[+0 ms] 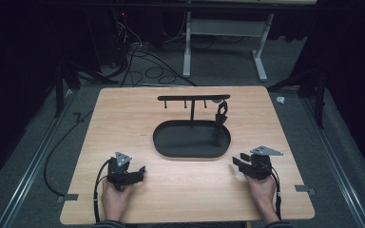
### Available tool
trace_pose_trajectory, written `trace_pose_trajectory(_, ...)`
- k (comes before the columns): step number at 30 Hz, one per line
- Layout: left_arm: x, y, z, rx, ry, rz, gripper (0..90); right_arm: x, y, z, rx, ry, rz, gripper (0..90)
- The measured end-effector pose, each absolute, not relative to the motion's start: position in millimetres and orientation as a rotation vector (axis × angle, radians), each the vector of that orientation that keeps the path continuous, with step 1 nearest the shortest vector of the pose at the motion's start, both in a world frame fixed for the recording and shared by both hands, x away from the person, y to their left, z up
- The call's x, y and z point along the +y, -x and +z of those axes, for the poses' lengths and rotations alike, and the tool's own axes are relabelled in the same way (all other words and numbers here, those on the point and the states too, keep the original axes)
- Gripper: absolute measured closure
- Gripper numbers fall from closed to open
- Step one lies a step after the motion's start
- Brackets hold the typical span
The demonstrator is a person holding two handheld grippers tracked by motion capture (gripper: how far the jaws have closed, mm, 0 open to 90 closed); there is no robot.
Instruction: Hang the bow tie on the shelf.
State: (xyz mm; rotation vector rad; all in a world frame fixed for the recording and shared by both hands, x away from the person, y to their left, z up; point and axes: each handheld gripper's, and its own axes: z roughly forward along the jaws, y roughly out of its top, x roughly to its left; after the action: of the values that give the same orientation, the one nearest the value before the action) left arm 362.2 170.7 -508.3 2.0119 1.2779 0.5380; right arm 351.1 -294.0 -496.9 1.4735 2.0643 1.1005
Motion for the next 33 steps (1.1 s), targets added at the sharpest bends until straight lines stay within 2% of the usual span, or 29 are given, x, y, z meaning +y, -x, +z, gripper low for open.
trace_pose_trajectory(30,170.7,-362.2,-508.3,1.278,-2.012,0.538,17.9,-293.2,-355.4,-501.1,2.069,-1.469,1.016,56.1)
trace_pose_trajectory(33,170.7,-362.1,-508.3,1.278,-2.012,0.538,17.9,-291.1,-355.9,-501.4,2.083,-1.470,0.987,53.8)
